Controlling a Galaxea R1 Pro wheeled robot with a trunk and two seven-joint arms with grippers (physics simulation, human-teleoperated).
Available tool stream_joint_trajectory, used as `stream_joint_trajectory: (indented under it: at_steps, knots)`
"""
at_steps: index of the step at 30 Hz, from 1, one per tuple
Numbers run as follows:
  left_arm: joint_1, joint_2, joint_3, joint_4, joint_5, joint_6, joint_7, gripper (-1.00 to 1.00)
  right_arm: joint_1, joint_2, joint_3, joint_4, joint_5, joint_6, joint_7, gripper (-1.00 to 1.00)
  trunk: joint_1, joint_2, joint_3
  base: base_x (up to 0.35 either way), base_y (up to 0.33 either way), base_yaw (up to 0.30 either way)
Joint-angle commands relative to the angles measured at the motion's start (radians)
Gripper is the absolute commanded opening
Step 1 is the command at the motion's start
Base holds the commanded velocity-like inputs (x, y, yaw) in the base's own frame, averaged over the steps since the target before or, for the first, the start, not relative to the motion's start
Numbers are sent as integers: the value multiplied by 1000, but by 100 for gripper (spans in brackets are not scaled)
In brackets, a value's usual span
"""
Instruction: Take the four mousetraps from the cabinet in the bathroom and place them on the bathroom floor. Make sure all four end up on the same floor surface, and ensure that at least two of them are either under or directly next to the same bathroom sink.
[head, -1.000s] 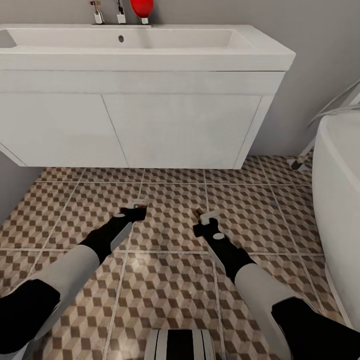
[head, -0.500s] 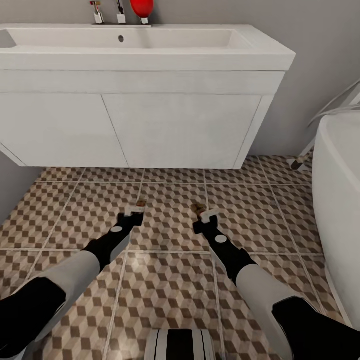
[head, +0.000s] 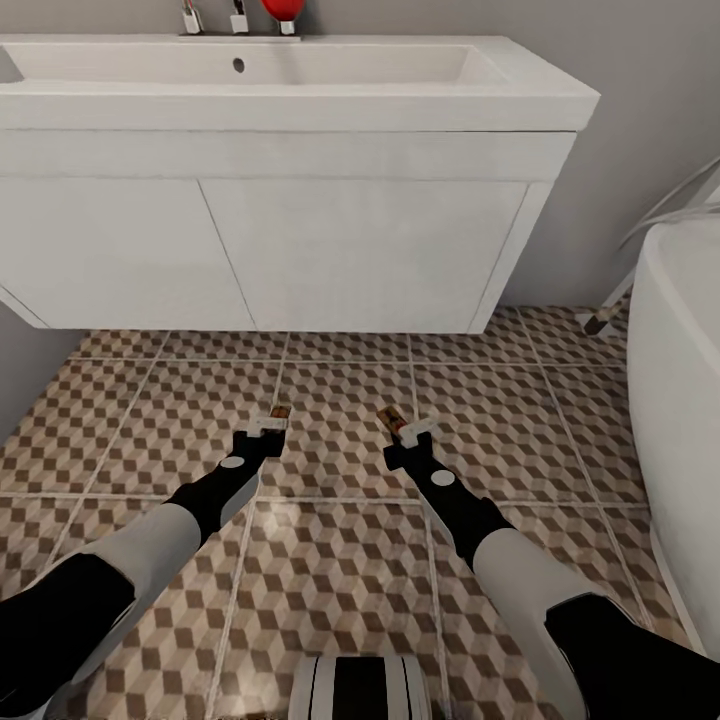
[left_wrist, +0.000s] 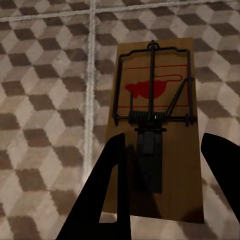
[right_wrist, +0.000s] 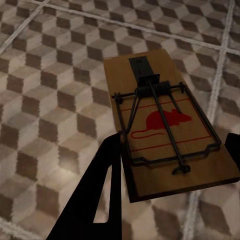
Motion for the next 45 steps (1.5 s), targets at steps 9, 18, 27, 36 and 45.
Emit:
stream_joint_trajectory:
  at_steps: [9, 18, 27, 36, 45]
  knots:
    - [0, 1, -9, 0, 7, -3, 6, -100, 0, 0, -1, 1, 7, -3, 1, -100, 1, -1, -23, 0, 0, 0]
    - [0, -2, -11, -1, 7, -3, 6, -100, 0, 0, 0, 1, 6, -3, 1, -100, 5, -3, -72, 0, 0, 0]
    - [0, -7, -12, -1, 7, -3, 6, -100, -1, 0, 0, 1, 7, -3, 1, -100, 9, -5, -121, 0, 0, 0]
    - [0, -9, -12, -1, 7, -3, 6, -100, 0, 0, 1, 1, 7, -3, 1, -100, 13, -7, -170, 0, 0, 0]
    - [0, -19, -12, -2, 7, -3, 6, -100, -1, 0, 2, 1, 5, -4, 1, -100, 17, -9, -220, 0, 0, 0]
